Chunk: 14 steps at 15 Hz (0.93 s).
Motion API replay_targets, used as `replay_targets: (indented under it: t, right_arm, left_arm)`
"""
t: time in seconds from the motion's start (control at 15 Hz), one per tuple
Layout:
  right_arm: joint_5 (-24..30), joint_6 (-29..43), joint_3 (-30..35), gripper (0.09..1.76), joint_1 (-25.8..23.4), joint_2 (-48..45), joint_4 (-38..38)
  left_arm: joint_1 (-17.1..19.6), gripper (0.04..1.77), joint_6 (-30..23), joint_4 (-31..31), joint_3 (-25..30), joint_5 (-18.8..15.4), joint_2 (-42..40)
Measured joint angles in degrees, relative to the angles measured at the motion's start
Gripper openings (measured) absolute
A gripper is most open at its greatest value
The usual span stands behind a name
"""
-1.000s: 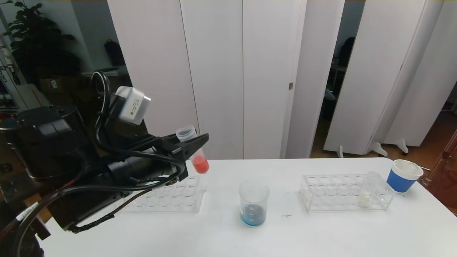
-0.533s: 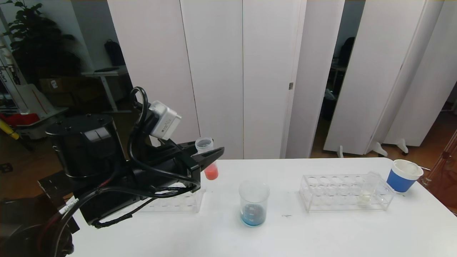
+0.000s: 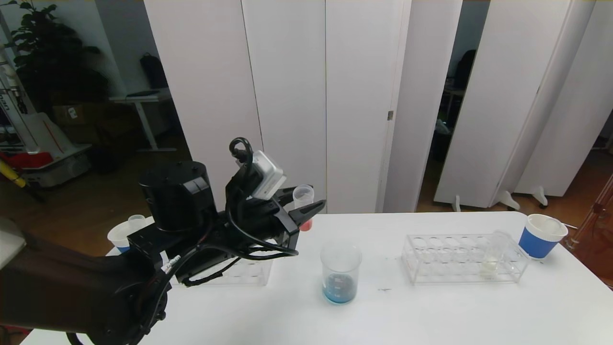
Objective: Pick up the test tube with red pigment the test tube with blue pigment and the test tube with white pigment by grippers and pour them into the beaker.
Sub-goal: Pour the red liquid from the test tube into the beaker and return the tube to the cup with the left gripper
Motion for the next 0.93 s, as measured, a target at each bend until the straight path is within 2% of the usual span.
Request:
replay_targets:
  t: [0.13, 0.27, 0.4, 0.6, 0.93]
  right_arm:
    - [0.0, 0.0, 0.0, 1.75, 0.0, 0.0, 0.0]
    - [-0.02, 0.0, 0.0, 1.75, 0.0, 0.0, 0.0]
    - [-0.02, 0.0, 0.02, 1.75, 0.0, 0.0, 0.0]
    - [0.0, -0.02, 0.02, 1.75, 0.0, 0.0, 0.0]
    - [-0.05, 0.04, 0.02, 1.75, 0.0, 0.0, 0.0]
  left_arm:
    - [0.44, 0.58, 5.0, -2.4, -0.24, -1.71, 2.34]
    - [0.77, 0.58, 10.51, -4.6, -0.66, -5.67, 4.58]
    - [1.05, 0.58, 12.98, -6.36, -1.99, -9.26, 6.73]
    - [1.29, 0.58, 17.32, -7.45, -5.35, -12.73, 9.73]
    - [2.43, 0.58, 29.64, -8.63, -10.69, -13.84, 14.2]
